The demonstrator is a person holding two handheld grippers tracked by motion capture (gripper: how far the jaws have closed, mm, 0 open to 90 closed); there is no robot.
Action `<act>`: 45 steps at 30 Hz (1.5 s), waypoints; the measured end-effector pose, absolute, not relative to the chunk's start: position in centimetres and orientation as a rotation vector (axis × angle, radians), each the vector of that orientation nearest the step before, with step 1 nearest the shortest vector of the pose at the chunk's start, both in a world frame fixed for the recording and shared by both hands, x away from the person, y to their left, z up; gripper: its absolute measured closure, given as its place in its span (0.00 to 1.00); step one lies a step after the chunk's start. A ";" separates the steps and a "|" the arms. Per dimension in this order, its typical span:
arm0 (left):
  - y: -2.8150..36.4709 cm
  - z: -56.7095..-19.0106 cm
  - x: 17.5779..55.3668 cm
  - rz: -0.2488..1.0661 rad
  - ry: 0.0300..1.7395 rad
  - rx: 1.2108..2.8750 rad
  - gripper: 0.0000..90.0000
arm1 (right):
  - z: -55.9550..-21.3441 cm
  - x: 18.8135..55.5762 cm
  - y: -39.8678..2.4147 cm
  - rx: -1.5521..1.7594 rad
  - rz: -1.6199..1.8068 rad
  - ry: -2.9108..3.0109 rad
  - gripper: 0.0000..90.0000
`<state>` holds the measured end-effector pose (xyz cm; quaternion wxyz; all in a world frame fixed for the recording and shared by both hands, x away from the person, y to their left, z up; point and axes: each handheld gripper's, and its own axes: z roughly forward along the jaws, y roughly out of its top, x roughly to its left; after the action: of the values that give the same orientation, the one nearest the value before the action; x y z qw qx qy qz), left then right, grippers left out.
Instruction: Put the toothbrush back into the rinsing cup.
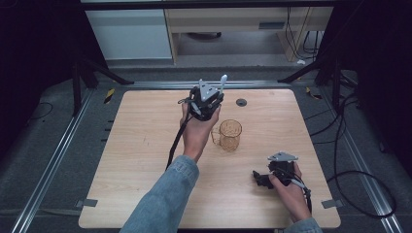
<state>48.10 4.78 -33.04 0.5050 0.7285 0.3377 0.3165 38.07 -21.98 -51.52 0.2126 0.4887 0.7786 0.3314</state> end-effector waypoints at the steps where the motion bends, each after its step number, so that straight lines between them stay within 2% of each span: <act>1: 4.7 -33.0 48.1 0.772 0.809 1.751 0.88 | -51.5 38.1 -22.0 1.353 0.920 2.164 0.00; 31: 3.8 -35.8 46.4 0.830 0.728 1.587 0.88 | -51.5 38.1 -22.0 1.344 0.926 2.172 0.01; 45: 5.3 -38.3 45.3 0.849 0.774 1.502 0.88 | -51.5 38.1 -22.1 1.338 0.930 2.178 0.01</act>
<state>45.32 5.32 -38.28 0.5853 0.6440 0.3319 0.3641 38.15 -22.07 -51.53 0.2093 0.4811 0.7828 0.3345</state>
